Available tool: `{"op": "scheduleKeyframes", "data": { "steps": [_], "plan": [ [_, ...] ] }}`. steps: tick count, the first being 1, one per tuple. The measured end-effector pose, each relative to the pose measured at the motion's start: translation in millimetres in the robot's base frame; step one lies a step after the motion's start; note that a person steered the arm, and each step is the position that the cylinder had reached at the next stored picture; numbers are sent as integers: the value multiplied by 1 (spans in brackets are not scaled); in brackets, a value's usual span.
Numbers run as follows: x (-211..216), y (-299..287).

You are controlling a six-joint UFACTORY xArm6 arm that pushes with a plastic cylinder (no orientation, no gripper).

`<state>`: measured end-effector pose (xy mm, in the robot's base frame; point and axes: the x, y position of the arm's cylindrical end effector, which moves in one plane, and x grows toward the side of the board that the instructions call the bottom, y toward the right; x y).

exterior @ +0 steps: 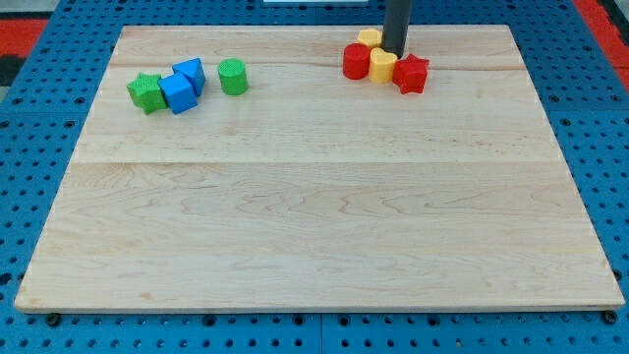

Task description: Push the red star into the yellow heart

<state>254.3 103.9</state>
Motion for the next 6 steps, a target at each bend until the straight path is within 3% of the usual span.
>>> {"op": "scheduleKeyframes", "data": {
  "steps": [1, 2, 3, 6],
  "plan": [
    [-6, 37],
    [14, 63],
    [46, 70],
    [51, 43]
  ]
}}
